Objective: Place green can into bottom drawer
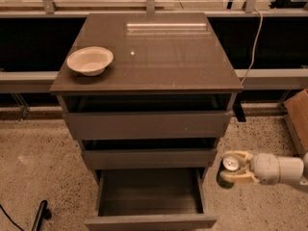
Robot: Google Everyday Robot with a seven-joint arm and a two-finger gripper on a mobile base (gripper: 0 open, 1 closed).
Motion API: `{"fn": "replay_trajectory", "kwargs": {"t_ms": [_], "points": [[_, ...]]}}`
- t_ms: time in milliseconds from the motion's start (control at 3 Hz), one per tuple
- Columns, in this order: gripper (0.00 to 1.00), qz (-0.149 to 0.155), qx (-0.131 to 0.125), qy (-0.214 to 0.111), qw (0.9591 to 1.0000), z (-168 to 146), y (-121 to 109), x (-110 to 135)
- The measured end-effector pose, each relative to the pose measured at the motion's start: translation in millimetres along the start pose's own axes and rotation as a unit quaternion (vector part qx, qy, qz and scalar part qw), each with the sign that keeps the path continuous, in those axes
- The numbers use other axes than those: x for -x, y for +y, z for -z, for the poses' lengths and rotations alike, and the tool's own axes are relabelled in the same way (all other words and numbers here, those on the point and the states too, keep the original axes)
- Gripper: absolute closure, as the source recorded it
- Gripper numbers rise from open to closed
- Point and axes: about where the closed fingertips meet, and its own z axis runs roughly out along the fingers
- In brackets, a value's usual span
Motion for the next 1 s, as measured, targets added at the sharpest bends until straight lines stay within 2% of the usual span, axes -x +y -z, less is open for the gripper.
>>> {"fn": "replay_trajectory", "kwargs": {"t_ms": [333, 667, 1000], "points": [[1.0, -0.015, 0.008, -0.015, 0.9997, -12.1, 5.4, -22.9], [1.0, -0.015, 0.008, -0.015, 0.9997, -12.1, 5.4, -22.9], [1.0, -0.033, -0.01, -0.029, 0.999, -18.9, -7.4, -53.6]]}}
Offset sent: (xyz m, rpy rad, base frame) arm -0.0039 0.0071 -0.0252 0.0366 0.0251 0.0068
